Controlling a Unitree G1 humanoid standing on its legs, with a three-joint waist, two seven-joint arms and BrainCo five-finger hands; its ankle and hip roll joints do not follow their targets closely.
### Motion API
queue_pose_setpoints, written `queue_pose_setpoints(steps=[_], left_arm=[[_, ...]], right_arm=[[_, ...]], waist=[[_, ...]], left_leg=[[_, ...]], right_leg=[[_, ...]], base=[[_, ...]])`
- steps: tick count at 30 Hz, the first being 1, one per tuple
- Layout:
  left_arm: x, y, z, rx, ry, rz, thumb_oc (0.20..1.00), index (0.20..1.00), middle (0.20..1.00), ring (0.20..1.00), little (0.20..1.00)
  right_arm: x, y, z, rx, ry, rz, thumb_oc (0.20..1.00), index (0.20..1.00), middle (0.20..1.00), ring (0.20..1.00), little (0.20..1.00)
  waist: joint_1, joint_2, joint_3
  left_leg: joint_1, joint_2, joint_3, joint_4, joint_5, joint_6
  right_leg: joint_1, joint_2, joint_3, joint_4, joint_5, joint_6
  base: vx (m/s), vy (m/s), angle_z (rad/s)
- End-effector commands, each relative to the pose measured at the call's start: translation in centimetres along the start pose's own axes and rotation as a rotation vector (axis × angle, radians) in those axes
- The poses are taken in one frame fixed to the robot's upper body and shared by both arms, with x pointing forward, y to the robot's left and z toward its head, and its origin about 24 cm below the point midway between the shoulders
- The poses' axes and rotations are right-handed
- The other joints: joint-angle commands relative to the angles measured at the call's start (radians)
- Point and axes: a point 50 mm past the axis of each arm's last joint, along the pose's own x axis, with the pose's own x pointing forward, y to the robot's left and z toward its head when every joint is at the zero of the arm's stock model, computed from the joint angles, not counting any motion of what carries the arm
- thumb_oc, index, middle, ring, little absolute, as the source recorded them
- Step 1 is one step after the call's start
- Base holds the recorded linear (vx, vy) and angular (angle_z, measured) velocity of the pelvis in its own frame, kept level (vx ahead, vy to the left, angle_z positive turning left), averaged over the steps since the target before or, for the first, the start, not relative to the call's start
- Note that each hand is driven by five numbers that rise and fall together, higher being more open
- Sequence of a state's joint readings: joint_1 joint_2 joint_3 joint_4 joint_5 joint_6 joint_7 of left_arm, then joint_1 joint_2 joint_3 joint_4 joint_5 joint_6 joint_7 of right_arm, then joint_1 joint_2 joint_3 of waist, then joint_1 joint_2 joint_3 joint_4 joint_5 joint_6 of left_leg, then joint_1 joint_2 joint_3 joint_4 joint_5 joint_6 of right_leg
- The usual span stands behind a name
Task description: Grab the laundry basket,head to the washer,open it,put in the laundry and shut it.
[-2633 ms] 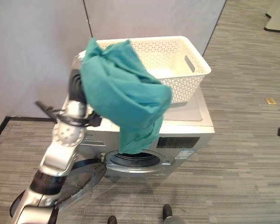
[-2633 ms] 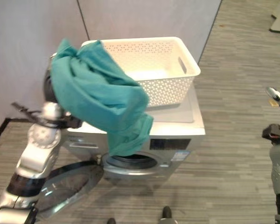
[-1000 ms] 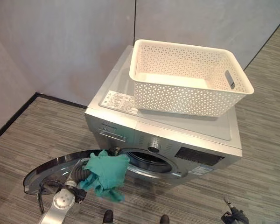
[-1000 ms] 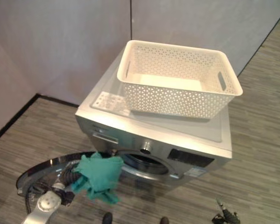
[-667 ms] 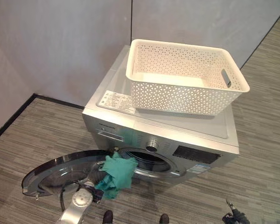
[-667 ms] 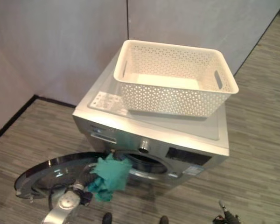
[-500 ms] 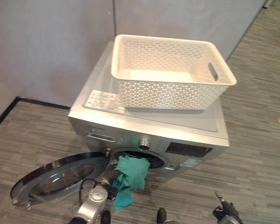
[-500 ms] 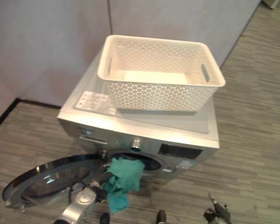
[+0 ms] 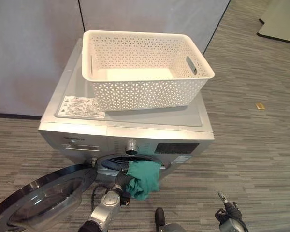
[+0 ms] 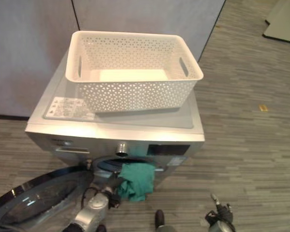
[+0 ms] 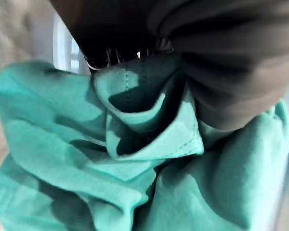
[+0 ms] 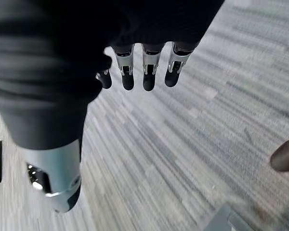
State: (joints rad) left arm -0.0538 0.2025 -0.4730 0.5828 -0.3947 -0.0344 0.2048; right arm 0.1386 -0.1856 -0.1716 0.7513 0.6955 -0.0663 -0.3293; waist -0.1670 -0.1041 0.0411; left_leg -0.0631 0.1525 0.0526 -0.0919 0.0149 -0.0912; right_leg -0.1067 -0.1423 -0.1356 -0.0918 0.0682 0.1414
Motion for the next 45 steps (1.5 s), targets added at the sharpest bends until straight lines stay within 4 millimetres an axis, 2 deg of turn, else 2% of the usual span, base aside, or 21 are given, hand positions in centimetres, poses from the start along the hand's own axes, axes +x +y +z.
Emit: queue_pose_setpoints(steps=[1, 7, 10, 15, 16, 17, 20, 22, 23, 25, 26, 30, 33, 34, 36, 37, 39, 43, 44, 45], left_arm=[[0.6, 0.8, 2.1, -0.063, -0.077, 0.037, 0.2, 0.2, 0.2, 0.2, 0.2], [0.1, 2.1, 0.6, -0.071, -0.026, 0.088, 0.2, 0.2, 0.2, 0.2, 0.2], [0.4, 2.2, 0.8, -0.072, -0.029, 0.103, 0.2, 0.2, 0.2, 0.2, 0.2], [2.6, 1.8, 4.7, -0.081, -0.115, 0.154, 0.2, 0.2, 0.2, 0.2, 0.2], [2.6, 1.8, 4.8, -0.081, -0.116, 0.154, 0.2, 0.2, 0.2, 0.2, 0.2], [3.0, 1.7, 5.7, -0.082, -0.137, 0.163, 0.2, 0.2, 0.2, 0.2, 0.2], [4.3, 1.2, 10.5, -0.138, -0.249, 0.208, 0.2, 0.2, 0.2, 0.2, 0.2], [4.3, 1.2, 10.5, -0.138, -0.249, 0.208, 0.2, 0.2, 0.2, 0.2, 0.2], [4.5, 1.0, 12.0, -0.14, -0.292, 0.213, 0.2, 0.2, 0.2, 0.2, 0.2], [4.6, 1.0, 12.6, -0.15, -0.306, 0.223, 0.2, 0.2, 0.2, 0.2, 0.2], [4.8, 0.8, 14.1, -0.17, -0.339, 0.231, 0.2, 0.2, 0.2, 0.2, 0.2], [4.9, 0.8, 15.7, -0.196, -0.376, 0.245, 0.2, 0.2, 0.2, 0.2, 0.2], [4.9, 0.4, 16.7, -0.221, -0.4, 0.254, 0.2, 0.2, 0.2, 0.2, 0.2], [4.8, 0.3, 17.1, -0.232, -0.412, 0.263, 0.2, 0.2, 0.2, 0.2, 0.2], [4.8, 0.2, 17.6, -0.233, -0.426, 0.272, 0.2, 0.2, 0.2, 0.2, 0.2], [4.6, 0.5, 18.7, -0.245, -0.46, 0.302, 0.2, 0.2, 0.2, 0.2, 0.2], [4.5, 0.8, 19.8, -0.312, -0.488, 0.348, 0.2, 0.2, 0.2, 0.2, 0.2], [3.2, 2.8, 24.4, -0.826, -0.571, 0.509, 0.2, 0.2, 0.2, 0.2, 0.2], [3.2, 2.9, 24.4, -0.826, -0.571, 0.509, 0.2, 0.2, 0.2, 0.2, 0.2], [1.9, 3.9, 27.5, -1.032, -0.658, 0.536, 0.2, 0.2, 0.2, 0.2, 0.2]], right_arm=[[-0.1, 0.0, 2.2, 0.104, -0.097, -0.016, 1.0, 1.0, 1.0, 1.0, 1.0], [-0.4, 0.7, 2.2, 0.112, -0.107, 0.013, 1.0, 1.0, 1.0, 1.0, 1.0], [-0.4, 0.9, 2.2, 0.108, -0.106, 0.025, 1.0, 1.0, 1.0, 1.0, 1.0], [-0.8, 3.0, 2.7, 0.107, -0.132, 0.103, 1.0, 1.0, 1.0, 1.0, 1.0], [-0.8, 3.0, 2.7, 0.107, -0.133, 0.104, 1.0, 1.0, 1.0, 1.0, 1.0], [-0.9, 3.3, 2.8, 0.106, -0.141, 0.121, 1.0, 1.0, 1.0, 1.0, 1.0], [-1.7, 5.0, 3.8, 0.079, -0.203, 0.198, 1.0, 1.0, 1.0, 1.0, 1.0], [-1.7, 5.0, 3.8, 0.079, -0.204, 0.198, 1.0, 1.0, 1.0, 1.0, 1.0], [-2.0, 5.4, 4.1, 0.062, -0.219, 0.221, 1.0, 1.0, 1.0, 1.0, 1.0], [-2.1, 5.6, 4.2, 0.052, -0.227, 0.233, 1.0, 1.0, 1.0, 1.0, 1.0], [-2.3, 6.0, 4.3, 0.047, -0.236, 0.254, 1.0, 1.0, 1.0, 1.0, 1.0], [-2.5, 6.4, 4.6, 0.044, -0.248, 0.279, 1.0, 1.0, 1.0, 1.0, 1.0], [-3.5, 6.4, 5.0, 0.035, -0.289, 0.331, 1.0, 1.0, 1.0, 1.0, 1.0], [-3.6, 6.2, 5.2, 0.035, -0.298, 0.337, 1.0, 1.0, 1.0, 1.0, 1.0], [-3.9, 6.3, 5.1, 0.033, -0.304, 0.346, 1.0, 1.0, 1.0, 1.0, 1.0], [-4.2, 6.3, 5.4, 0.022, -0.323, 0.363, 1.0, 1.0, 1.0, 1.0, 1.0], [-4.6, 6.5, 5.6, 0.015, -0.342, 0.386, 1.0, 1.0, 1.0, 1.0, 1.0], [-5.7, 7.9, 5.6, 0.004, -0.365, 0.449, 1.0, 1.0, 1.0, 1.0, 1.0], [-5.7, 7.9, 5.6, 0.004, -0.365, 0.449, 1.0, 1.0, 1.0, 1.0, 1.0], [-5.9, 8.8, 5.8, -0.015, -0.376, 0.473, 1.0, 1.0, 1.0, 1.0, 1.0]], waist=[[0.006, -0.041, 0.049], [0.014, -0.046, 0.082], [0.016, -0.044, 0.095], [0.004, -0.05, 0.126], [0.003, -0.05, 0.126], [0.0, -0.053, 0.13], [-0.016, -0.066, 0.158], [-0.016, -0.066, 0.157], [-0.021, -0.069, 0.16], [-0.024, -0.073, 0.159], [-0.031, -0.08, 0.16], [-0.041, -0.091, 0.164], [-0.054, -0.099, 0.172], [-0.057, -0.097, 0.174], [-0.061, -0.1, 0.176], [-0.068, -0.106, 0.18], [-0.075, -0.113, 0.183], [-0.094, -0.134, 0.191], [-0.094, -0.134, 0.191], [-0.102, -0.149, 0.193]], left_leg=[[-0.013, 0.012, -0.009, 0.005, -0.046, 0.022], [-0.046, 0.012, -0.018, 0.005, -0.033, 0.026], [-0.062, 0.007, -0.026, 0.005, -0.029, 0.028], [-0.109, -0.003, -0.04, 0.005, -0.017, 0.033], [-0.111, -0.004, -0.04, 0.005, -0.016, 0.033], [-0.12, -0.005, -0.042, 0.005, -0.014, 0.034], [-0.178, -0.005, -0.042, 0.005, 0.002, 0.033], [-0.178, -0.005, -0.042, 0.005, 0.002, 0.033], [-0.201, -0.004, -0.042, 0.005, 0.006, 0.034], [-0.212, -0.004, -0.042, 0.005, 0.008, 0.034], [-0.228, -0.001, -0.041, 0.005, 0.012, 0.032], [-0.24, 0.006, -0.036, 0.005, 0.015, 0.029], [-0.247, 0.013, -0.036, 0.005, 0.017, 0.023], [-0.236, 0.019, -0.039, 0.005, -0.004, 0.016], [-0.238, 0.02, -0.039, 0.005, -0.002, 0.014], [-0.24, 0.025, -0.035, 0.005, -0.002, 0.011], [-0.241, 0.03, -0.031, 0.005, -0.003, 0.008], [-0.239, 0.038, -0.026, 0.005, -0.009, 0.001], [-0.239, 0.038, -0.026, 0.005, -0.009, 0.001], [-0.244, 0.038, -0.017, 0.005, 0.012, 0.001]], right_leg=[[0.017, 0.003, 0.009, 0.05, -0.067, -0.004], [-0.027, 0.002, 0.009, 0.076, -0.069, -0.008], [-0.042, -0.002, 0.004, 0.085, -0.071, -0.01], [-0.099, -0.014, -0.003, 0.125, -0.076, -0.013], [-0.101, -0.014, -0.003, 0.127, -0.077, -0.013], [-0.113, -0.017, -0.003, 0.134, -0.077, -0.013], [-0.199, -0.027, 0.016, 0.172, -0.073, -0.014], [-0.2, -0.027, 0.016, 0.173, -0.073, -0.014], [-0.231, -0.027, 0.023, 0.182, -0.069, -0.014], [-0.246, -0.025, 0.029, 0.187, -0.067, -0.014], [-0.268, -0.024, 0.031, 0.192, -0.064, -0.013], [-0.289, -0.017, 0.041, 0.194, -0.06, -0.013], [-0.298, -0.015, 0.034, 0.193, -0.058, -0.013], [-0.29, -0.01, 0.035, 0.197, -0.078, -0.008], [-0.292, -0.008, 0.034, 0.198, -0.079, -0.008], [-0.298, -0.004, 0.038, 0.199, -0.078, -0.009], [-0.306, 0.001, 0.042, 0.201, -0.078, -0.008], [-0.308, 0.012, 0.045, 0.198, -0.078, -0.004], [-0.308, 0.012, 0.045, 0.198, -0.078, -0.004], [-0.316, 0.014, 0.042, 0.193, -0.056, -0.008]], base=[[-0.02, -0.028, -0.17], [-0.04, -0.023, -0.06], [-0.06, 0.006, 0.03], [-0.07, 0.013, 0.05], [-0.05, 0.005, 0.06], [-0.08, 0.005, 0.12], [-0.12, 0.008, 0.06], [-0.05, 0.002, -0.02], [-0.06, -0.004, -0.03], [-0.05, -0.012, -0.03], [-0.03, -0.016, -0.06], [-0.01, -0.014, -0.04], [0.02, -0.04, -0.12], [0.06, -0.045, -0.04], [0.03, -0.032, -0.02], [0.0, 0.0, 0.0], [-0.01, -0.034, -0.02], [-0.01, -0.032, 0.0], [-0.07, -0.044, -0.03], [-0.07, -0.04, -0.02]])
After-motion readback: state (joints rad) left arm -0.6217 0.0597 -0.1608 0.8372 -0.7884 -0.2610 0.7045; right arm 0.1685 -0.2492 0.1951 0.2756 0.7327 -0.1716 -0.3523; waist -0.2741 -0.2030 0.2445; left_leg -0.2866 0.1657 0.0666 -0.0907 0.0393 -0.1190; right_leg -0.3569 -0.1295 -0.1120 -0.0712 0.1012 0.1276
